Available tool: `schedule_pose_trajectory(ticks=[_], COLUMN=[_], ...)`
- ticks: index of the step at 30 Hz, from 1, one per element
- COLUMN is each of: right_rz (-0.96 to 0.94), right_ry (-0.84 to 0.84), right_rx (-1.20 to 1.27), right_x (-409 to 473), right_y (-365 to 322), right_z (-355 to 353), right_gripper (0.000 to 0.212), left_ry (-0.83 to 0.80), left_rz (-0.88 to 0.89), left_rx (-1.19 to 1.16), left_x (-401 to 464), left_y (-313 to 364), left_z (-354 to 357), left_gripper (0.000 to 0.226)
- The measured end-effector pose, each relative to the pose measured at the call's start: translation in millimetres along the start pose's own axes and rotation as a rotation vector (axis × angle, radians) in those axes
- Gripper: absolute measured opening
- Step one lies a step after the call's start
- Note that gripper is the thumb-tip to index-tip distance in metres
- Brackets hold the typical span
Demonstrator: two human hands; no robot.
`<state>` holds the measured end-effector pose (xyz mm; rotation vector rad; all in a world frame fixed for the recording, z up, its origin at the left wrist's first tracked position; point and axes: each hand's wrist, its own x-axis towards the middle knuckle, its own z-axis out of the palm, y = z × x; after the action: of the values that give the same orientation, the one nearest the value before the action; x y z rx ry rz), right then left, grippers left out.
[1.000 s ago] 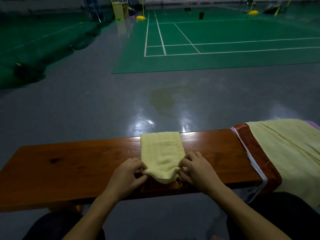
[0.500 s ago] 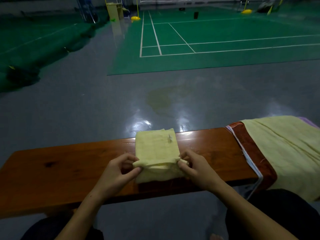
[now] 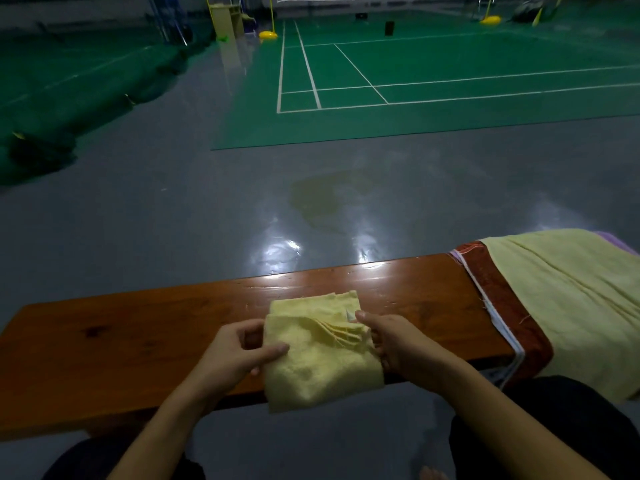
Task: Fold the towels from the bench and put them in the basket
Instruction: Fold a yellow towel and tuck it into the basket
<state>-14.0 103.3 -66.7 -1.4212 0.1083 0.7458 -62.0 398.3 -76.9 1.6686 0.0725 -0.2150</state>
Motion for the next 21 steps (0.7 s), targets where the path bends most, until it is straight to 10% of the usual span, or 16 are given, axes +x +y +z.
schedule_pose_trajectory(ticks=[7,21], right_rz=[-0.176,-0.393], right_ry=[-0.205,0.490], right_rx=[-0.196,-0.556], right_x=[-6.2,75.1], right_y=[-6.2,4.7], right_z=[-4.4,-6.1], right_gripper=[0.049,0.020], left_ry=[0.132,0.380], left_rz=[0.054,0.057], left_rx=[0.000,0.193], left_x=[9.7,61.3], left_y=[0.0,-13.8], left_z=[4.3,12.6], left_gripper=[0.016,0.005])
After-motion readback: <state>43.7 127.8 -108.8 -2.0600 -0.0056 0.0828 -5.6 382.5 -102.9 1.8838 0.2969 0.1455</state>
